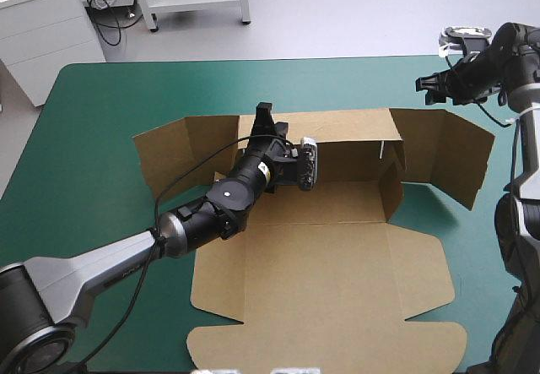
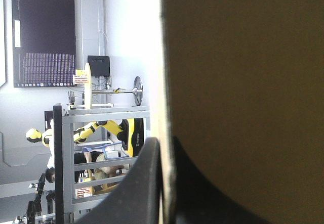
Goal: Fold the box
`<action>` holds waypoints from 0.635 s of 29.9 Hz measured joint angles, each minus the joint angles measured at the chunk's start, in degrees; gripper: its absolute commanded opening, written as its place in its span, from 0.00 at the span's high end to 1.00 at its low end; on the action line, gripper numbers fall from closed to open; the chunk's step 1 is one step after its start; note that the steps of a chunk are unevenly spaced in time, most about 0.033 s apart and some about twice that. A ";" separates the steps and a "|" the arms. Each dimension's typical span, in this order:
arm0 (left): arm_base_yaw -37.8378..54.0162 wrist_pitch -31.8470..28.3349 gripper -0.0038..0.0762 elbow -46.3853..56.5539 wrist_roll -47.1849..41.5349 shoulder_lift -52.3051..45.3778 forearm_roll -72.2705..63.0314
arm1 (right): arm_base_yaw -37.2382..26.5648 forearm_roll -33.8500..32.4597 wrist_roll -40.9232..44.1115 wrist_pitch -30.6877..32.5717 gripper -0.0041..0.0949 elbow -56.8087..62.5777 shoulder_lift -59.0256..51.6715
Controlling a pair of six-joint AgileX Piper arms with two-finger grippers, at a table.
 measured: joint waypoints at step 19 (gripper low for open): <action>0.00 0.05 0.99 0.07 -0.07 0.00 1.77 | 0.00 2.99 -3.09 -0.26 0.45 16.82 -11.01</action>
